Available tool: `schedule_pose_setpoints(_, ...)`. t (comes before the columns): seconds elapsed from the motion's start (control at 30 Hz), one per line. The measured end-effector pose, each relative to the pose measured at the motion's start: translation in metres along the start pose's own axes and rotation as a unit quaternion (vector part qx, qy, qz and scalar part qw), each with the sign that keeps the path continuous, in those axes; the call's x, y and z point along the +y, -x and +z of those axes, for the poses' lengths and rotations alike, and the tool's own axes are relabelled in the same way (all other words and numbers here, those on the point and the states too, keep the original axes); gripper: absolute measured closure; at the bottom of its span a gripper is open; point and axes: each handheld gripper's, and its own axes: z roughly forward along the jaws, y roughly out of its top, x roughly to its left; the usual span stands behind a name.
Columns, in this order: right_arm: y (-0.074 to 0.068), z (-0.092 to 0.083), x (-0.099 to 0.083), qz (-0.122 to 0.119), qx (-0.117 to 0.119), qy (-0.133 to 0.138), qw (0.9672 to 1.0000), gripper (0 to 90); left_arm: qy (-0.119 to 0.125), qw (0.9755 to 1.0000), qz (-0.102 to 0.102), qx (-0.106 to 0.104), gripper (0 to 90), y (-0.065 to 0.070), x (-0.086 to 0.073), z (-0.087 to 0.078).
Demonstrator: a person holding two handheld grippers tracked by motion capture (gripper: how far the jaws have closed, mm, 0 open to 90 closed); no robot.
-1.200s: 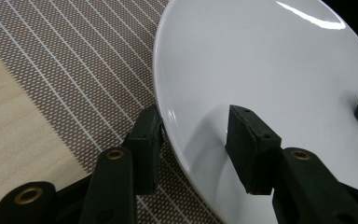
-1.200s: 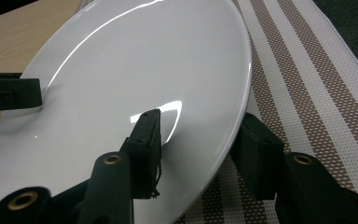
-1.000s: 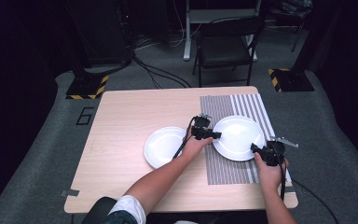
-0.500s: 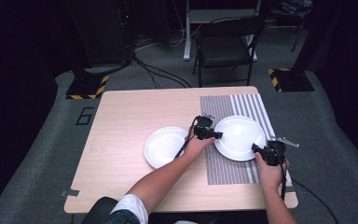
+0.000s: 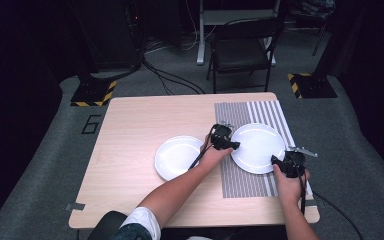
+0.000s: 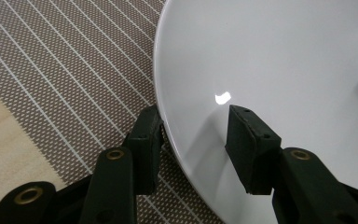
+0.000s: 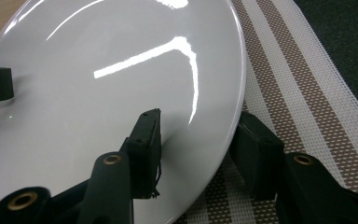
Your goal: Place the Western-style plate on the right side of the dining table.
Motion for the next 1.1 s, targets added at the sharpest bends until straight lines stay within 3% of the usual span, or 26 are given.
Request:
schedule_pose_setpoints(0.23, -0.0009, 0.0019, -0.0007, -0.019, -0.022, -0.004, 0.9996, 53.1, 0.000, 1.0000, -0.003, 0.002, 55.7, 0.0006, 0.0004, 0.0023)
schedule_pose_setpoints(0.7, -0.0021, 0.0033, 0.0003, -0.020, -0.025, -0.005, 0.9995, 52.4, -0.006, 0.9999, 0.000, 0.014, 55.1, 0.0017, 0.0015, 0.0050)
schedule_pose_setpoints(0.87, -0.0010, 0.0036, 0.0001, -0.018, -0.020, -0.004, 0.9996, 51.7, -0.008, 0.9995, 0.016, 0.026, 56.2, 0.0017, 0.0021, 0.0042)
schedule_pose_setpoints(0.9, -0.0007, 0.0034, 0.0000, -0.020, -0.022, -0.003, 0.9995, 53.8, -0.006, 0.9993, 0.026, 0.026, 56.7, 0.0023, 0.0029, 0.0029)
schedule_pose_setpoints(1.0, -0.0050, 0.0036, -0.0009, -0.068, -0.049, 0.002, 0.9965, 53.6, -0.004, 0.9988, 0.037, 0.033, 56.3, 0.0061, 0.0059, 0.0016)
schedule_pose_setpoints(1.1, -0.0047, 0.0038, -0.0010, -0.056, -0.045, 0.003, 0.9974, 52.9, -0.010, 0.9988, 0.034, 0.034, 56.0, 0.0058, 0.0064, 0.0023)
